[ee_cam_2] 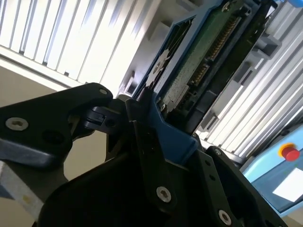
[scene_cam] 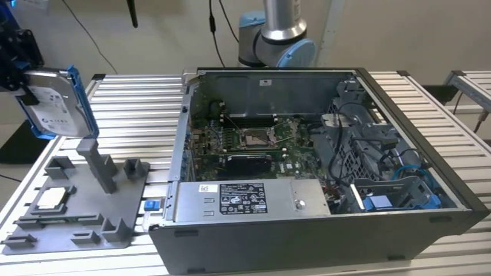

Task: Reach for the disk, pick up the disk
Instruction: 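Pick up the disk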

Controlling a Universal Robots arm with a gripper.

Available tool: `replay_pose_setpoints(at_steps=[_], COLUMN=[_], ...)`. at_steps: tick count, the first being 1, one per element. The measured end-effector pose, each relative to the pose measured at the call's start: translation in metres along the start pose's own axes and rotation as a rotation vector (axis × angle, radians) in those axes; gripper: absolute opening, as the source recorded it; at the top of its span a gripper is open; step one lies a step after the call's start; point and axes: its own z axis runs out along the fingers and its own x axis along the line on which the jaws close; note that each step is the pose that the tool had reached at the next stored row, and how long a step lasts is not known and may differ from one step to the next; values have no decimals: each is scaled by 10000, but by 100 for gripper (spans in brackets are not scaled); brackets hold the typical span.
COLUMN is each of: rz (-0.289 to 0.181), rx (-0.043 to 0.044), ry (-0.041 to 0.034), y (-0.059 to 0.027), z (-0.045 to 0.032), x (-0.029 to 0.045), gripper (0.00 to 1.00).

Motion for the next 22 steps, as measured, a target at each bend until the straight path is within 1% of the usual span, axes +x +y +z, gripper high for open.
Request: replay_pose_setpoints(at_steps=[3,4,6,8,11,13,16,22], rz=[-12,-15,-24,-30,-34,-36,-36,-36], rx=[376,478,640,766,884,923,942,951], ry=[-13,-19,-30,-37,-45,-48,-49,-50], y=[0,-1,-4,-7,-13,-20,-33,-59], z=[-8,-16,-43,-81,-160,-235,-370,-640], x=[0,0,0,-1,-3,-5,-9,-17], gripper=[0,0,0,0,0,0,0,0])
